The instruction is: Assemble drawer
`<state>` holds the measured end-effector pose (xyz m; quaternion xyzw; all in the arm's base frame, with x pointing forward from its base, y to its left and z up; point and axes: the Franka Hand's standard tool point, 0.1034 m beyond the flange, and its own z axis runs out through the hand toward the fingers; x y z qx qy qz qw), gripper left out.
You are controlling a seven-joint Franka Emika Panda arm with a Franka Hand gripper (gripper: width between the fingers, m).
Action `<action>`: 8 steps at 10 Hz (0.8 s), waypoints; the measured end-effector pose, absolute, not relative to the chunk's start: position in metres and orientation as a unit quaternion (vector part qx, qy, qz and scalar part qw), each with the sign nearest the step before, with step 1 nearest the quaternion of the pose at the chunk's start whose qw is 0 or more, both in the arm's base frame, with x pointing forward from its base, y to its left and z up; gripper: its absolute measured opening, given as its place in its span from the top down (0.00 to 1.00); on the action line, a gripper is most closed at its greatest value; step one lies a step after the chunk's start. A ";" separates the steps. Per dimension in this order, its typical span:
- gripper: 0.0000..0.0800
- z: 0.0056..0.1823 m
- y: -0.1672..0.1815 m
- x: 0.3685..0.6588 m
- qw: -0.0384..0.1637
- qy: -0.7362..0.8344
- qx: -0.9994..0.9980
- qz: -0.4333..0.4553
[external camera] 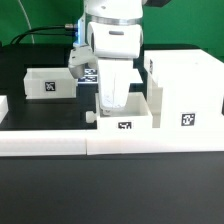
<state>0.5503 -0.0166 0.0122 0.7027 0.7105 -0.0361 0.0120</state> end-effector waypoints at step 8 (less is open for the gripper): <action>0.95 0.013 -0.007 0.553 0.016 0.700 0.714 -0.027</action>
Offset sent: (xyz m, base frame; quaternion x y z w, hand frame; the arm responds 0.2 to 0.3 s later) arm 0.0110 0.0184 0.0001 -0.0153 -0.0042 0.0095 0.9998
